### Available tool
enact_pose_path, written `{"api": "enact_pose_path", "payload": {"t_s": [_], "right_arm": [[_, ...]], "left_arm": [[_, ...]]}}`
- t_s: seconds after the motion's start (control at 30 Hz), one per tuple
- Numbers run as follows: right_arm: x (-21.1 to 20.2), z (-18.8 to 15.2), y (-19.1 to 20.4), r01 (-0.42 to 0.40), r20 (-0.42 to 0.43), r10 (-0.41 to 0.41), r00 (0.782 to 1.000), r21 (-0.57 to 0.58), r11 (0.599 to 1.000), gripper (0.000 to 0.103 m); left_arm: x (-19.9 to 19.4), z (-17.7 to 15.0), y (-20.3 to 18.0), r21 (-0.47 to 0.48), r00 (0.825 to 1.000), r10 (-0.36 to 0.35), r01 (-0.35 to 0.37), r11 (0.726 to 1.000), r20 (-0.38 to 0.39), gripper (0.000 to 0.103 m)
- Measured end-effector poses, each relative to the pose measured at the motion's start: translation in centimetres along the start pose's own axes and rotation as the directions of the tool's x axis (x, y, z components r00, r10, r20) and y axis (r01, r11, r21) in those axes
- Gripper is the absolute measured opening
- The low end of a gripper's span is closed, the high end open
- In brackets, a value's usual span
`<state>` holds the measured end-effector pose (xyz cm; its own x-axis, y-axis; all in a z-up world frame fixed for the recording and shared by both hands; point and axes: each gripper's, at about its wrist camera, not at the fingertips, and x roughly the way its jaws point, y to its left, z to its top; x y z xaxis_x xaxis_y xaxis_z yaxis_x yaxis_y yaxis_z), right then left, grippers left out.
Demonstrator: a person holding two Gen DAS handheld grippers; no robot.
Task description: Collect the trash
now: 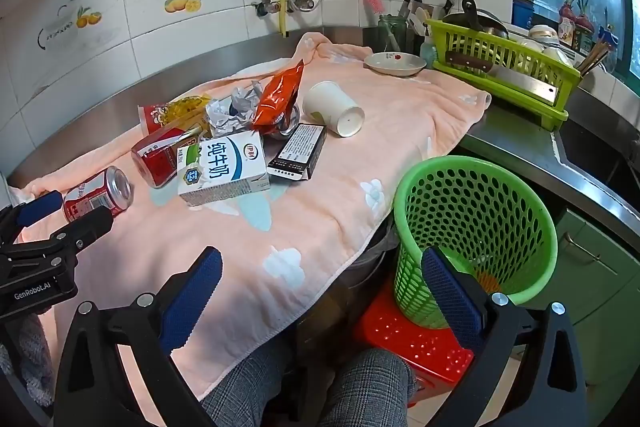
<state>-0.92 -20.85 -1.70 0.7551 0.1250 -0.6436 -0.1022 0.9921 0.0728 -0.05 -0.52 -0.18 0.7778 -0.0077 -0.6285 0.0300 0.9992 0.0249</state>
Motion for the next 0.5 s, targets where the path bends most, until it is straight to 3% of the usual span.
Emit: {"api": "enact_pose_path", "payload": {"t_s": [0.5], "right_arm": [[0.44,-0.14,0.60,-0.004,-0.011,0.004,1.000,-0.007,1.000,0.097]], "left_arm": [[0.33,0.14,-0.03,0.009,1.000,0.004,-0.004,1.000,-0.006,0.097]]}}
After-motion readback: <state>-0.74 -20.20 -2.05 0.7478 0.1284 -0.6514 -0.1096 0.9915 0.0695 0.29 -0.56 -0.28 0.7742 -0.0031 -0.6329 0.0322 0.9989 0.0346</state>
